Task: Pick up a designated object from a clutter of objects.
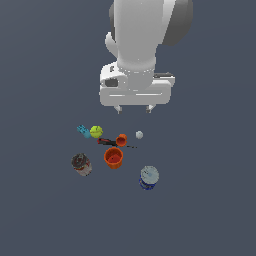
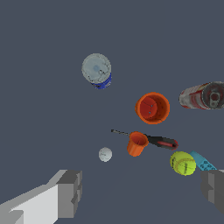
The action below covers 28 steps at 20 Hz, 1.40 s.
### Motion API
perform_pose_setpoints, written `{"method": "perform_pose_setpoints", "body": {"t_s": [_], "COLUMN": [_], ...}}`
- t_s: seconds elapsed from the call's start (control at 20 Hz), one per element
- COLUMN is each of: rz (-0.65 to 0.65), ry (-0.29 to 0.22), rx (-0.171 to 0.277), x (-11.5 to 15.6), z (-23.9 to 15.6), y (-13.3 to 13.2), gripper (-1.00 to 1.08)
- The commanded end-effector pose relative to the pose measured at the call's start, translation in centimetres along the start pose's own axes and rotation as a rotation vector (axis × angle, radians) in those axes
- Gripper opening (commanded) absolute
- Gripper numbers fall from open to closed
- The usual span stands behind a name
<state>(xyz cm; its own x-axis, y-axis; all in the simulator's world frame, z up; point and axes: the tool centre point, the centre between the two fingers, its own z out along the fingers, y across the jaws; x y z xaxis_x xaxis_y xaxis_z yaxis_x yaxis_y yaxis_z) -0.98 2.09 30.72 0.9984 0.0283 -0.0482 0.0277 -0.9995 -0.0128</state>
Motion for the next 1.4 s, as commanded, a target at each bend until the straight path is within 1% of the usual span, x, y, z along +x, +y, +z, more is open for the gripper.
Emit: {"method": "perform_pose_setpoints", "body": {"t_s": [0.0, 0.4, 0.75, 1.05, 1.35], "rz": [0.000, 0.005, 0.008, 0.024, 0.052], "ry": [0.000, 0.007, 0.008, 0.012, 0.018], "rx": [0.000, -0.018, -0.017, -0.015, -0.011], "x": [0.0, 0.9, 0.8, 0.8, 0.5], "z": [0.0, -0.1, 0.5, 2.8, 6.8], "y": [0.0, -0.2, 0.0, 0.5, 1.4], "gripper": [1.00, 1.00, 1.00, 1.00, 1.00]}}
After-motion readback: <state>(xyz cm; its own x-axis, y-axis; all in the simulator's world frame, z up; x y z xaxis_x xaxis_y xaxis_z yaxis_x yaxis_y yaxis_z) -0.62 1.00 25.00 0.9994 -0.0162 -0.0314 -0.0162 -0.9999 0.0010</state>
